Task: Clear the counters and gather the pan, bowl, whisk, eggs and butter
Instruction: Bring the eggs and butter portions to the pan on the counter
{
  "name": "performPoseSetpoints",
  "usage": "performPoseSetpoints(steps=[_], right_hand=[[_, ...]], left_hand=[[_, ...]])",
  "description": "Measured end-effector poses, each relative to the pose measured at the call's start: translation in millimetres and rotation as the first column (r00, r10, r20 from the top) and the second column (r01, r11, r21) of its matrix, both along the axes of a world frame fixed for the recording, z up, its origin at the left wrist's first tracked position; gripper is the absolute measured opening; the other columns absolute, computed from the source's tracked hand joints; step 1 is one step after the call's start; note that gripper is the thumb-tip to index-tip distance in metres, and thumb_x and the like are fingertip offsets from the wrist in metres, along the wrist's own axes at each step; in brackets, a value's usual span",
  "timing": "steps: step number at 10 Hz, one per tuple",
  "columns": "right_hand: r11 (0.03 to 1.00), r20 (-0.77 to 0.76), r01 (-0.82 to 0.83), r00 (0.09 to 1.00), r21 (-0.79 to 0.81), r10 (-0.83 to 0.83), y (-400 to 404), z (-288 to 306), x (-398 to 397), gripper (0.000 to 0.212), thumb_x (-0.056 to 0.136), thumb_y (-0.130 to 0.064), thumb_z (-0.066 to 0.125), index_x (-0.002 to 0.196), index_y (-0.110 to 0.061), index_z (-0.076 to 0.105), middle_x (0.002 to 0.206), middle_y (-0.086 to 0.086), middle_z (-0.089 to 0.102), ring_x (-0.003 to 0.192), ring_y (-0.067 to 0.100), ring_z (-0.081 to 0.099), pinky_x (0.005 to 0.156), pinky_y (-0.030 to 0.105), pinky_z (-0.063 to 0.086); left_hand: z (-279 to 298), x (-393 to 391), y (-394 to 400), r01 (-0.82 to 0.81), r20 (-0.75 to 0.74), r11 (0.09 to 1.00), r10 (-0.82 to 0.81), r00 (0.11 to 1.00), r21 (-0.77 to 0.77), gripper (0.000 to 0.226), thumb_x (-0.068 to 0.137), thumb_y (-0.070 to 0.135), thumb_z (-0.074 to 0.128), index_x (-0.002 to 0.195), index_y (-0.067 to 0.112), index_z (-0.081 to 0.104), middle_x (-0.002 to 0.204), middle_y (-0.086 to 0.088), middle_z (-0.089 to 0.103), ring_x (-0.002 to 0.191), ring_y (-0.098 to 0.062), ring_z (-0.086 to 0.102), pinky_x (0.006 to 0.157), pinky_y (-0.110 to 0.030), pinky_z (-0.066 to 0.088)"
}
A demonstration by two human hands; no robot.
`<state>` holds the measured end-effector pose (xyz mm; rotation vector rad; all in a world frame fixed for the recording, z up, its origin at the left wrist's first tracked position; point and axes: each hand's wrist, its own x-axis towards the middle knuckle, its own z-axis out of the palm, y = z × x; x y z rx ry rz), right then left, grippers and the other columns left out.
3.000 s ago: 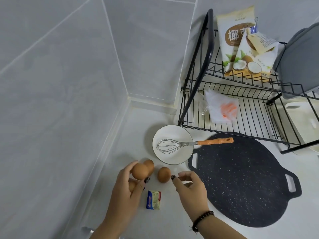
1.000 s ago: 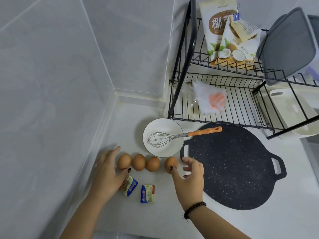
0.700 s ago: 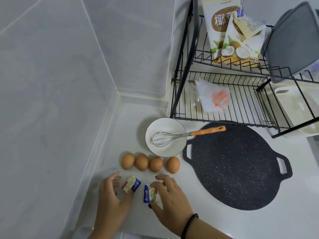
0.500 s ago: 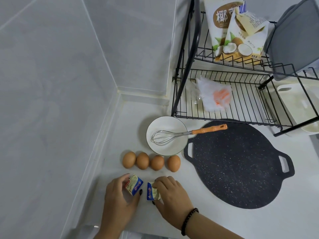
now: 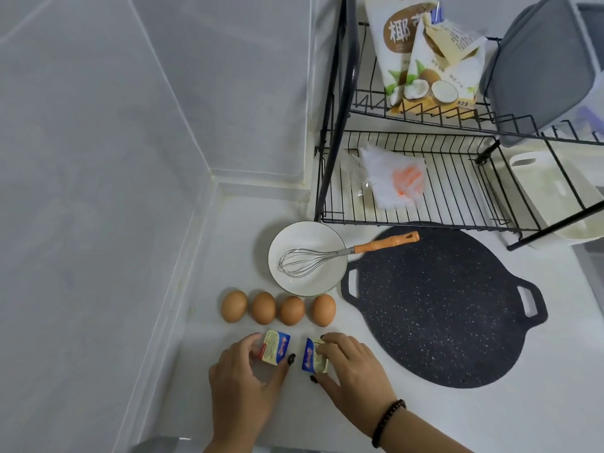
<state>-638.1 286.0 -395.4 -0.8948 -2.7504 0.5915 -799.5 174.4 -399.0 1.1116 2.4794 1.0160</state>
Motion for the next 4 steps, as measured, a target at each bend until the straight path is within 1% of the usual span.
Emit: performPoseSetpoints(steps=[1,2,3,4], right_hand=[[0.998,0.015,-0.009,1.0,0.065,0.008,-2.0,-2.5,-6.7,0.048,0.057,-0.043,0.084,0.095,-0.027,0.061,0.101,-0.008,0.063,0.077,0.011,0.061,0.06,0.02,0.051],[0.997,-0.006,0.006,1.0,0.072,-0.006,-2.7,-6.2,-8.5,0.046,0.061,-0.041,0.081,0.099,-0.026,0.059,0.104,-0.006,0.062,0.077,0.014,0.061,0.06,0.023,0.052],[0.998,-0.045,0.031,0.999,0.062,-0.028,-3.0,-7.9,-4.8,0.039,0.072,-0.039,0.071,0.106,-0.024,0.058,0.112,0.001,0.061,0.082,0.018,0.062,0.065,0.028,0.054],[0.994,-0.114,0.091,0.99,0.057,-0.084,-4.3,-3.1,3.2,0.033,0.083,-0.043,0.056,0.109,-0.023,0.059,0.118,0.002,0.059,0.086,0.014,0.06,0.069,0.025,0.051]], left_hand=[[1.6,-0.6,-0.8,-0.027,0.02,0.998,0.028,0.999,-0.05,0.065,0.058,0.067,0.063,0.108,0.026,0.06,0.083,0.016,0.062,0.074,-0.014,0.061,0.073,-0.033,0.038],[1.2,-2.3,-2.5,-0.04,0.054,0.998,0.043,0.998,-0.053,0.07,0.055,0.068,0.064,0.106,0.019,0.064,0.08,0.018,0.059,0.073,-0.013,0.059,0.073,-0.035,0.04],[2.4,-3.0,-3.8,-0.025,0.07,0.999,0.028,0.997,-0.042,0.069,0.055,0.066,0.066,0.105,0.019,0.064,0.078,0.019,0.058,0.071,-0.01,0.057,0.071,-0.042,0.049],[3.2,-5.0,-6.7,-0.058,0.119,0.998,0.061,0.991,-0.03,0.066,0.054,0.064,0.066,0.104,0.022,0.064,0.078,0.015,0.06,0.074,-0.008,0.058,0.075,-0.048,0.052]])
